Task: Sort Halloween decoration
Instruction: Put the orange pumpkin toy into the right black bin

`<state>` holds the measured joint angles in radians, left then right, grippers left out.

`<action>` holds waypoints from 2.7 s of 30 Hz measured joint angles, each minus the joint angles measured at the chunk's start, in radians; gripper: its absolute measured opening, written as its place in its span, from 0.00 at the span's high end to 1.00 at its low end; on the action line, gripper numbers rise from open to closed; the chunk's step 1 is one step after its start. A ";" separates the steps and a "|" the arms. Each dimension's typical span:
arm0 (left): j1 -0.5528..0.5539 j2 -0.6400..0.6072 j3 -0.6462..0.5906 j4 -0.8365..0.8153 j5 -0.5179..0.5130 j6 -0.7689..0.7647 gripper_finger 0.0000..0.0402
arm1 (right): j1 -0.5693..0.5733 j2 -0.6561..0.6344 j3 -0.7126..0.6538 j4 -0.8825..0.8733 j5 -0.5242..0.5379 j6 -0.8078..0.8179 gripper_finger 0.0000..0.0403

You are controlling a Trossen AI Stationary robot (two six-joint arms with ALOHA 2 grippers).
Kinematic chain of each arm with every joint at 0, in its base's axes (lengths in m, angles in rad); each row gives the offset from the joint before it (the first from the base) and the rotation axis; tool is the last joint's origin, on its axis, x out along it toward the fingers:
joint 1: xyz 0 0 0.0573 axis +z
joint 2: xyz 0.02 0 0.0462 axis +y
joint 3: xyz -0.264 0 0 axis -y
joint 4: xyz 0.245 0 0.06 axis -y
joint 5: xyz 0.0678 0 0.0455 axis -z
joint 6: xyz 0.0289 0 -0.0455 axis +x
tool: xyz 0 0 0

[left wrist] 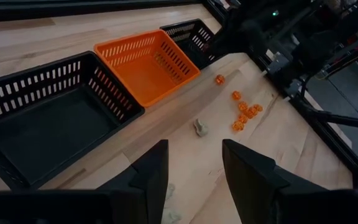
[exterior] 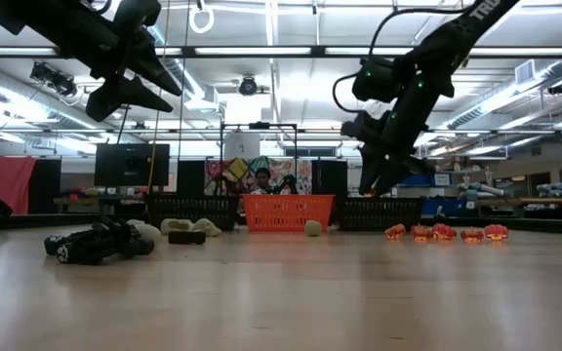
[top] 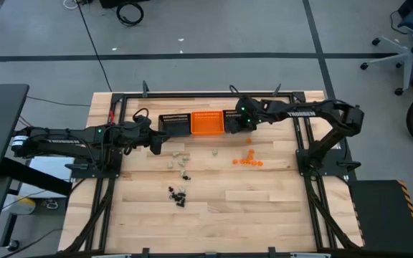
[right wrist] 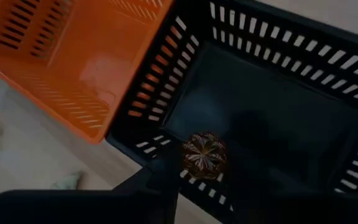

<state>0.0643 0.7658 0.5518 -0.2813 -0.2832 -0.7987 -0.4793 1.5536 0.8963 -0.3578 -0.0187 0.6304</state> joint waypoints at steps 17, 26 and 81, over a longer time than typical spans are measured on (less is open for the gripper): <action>0.000 0.000 0.000 0.000 0.000 -0.009 0.61 | 0.046 -0.093 0.000 -0.137 -0.055 -0.045 0.53; 0.000 0.000 0.000 0.000 -0.001 0.001 0.61 | 0.189 -0.101 -0.002 -0.348 0.093 0.069 0.53; 0.013 0.000 0.000 0.007 -0.011 0.002 0.61 | 0.139 0.059 -0.006 -0.256 -0.057 -0.031 0.76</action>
<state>0.0772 0.7662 0.5518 -0.2741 -0.2943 -0.7971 -0.3401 1.6121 0.8902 -0.6142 -0.0759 0.5998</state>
